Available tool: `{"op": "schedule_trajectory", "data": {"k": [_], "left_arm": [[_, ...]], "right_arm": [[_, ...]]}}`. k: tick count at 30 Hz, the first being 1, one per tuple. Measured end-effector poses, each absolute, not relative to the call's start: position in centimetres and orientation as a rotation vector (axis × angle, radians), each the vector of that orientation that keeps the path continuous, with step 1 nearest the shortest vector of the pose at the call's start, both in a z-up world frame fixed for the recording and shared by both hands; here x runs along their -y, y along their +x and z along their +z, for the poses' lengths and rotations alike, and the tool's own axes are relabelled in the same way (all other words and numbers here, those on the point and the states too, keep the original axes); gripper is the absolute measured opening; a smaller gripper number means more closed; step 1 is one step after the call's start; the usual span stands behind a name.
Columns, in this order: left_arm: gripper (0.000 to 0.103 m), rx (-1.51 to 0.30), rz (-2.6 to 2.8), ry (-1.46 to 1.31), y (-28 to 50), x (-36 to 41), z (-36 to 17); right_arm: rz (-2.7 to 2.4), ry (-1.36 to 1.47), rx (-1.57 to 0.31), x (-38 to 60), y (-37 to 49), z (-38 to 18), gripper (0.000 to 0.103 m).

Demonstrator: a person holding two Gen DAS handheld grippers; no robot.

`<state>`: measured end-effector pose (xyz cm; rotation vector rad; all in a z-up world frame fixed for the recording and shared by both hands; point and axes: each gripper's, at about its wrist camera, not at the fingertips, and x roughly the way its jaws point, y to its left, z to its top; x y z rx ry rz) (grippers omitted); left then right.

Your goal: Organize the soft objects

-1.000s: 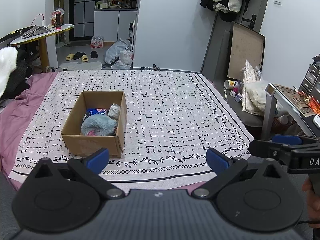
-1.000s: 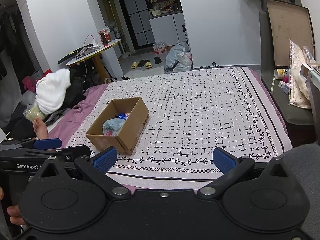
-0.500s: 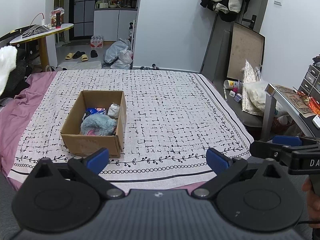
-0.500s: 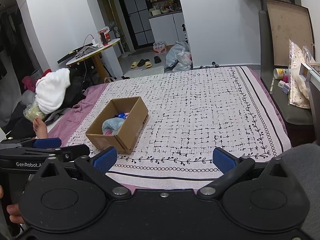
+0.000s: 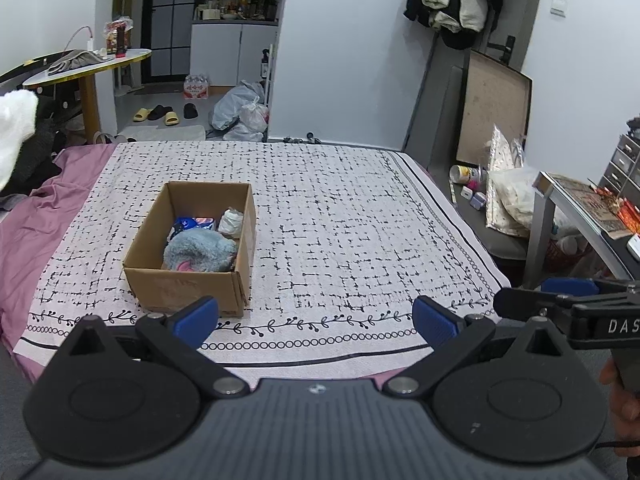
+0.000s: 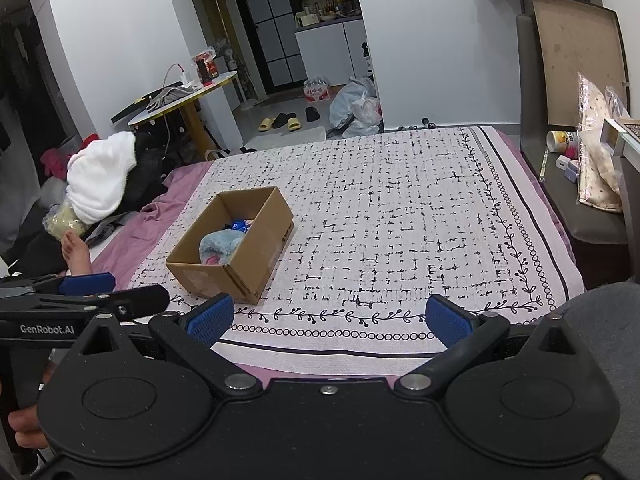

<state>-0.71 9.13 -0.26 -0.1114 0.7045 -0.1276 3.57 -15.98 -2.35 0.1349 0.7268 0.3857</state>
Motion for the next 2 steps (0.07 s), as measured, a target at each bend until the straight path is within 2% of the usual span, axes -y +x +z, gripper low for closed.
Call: {"op": "schedule_trajectory", "data": {"k": [2], "left_arm": [[0.102, -0.696, -0.118, -0.112, -0.77, -9.37, -0.36]], "right_arm": [[0.385, 0.133, -0.733, 15.75, 3.78, -2.64, 0.103]]}}
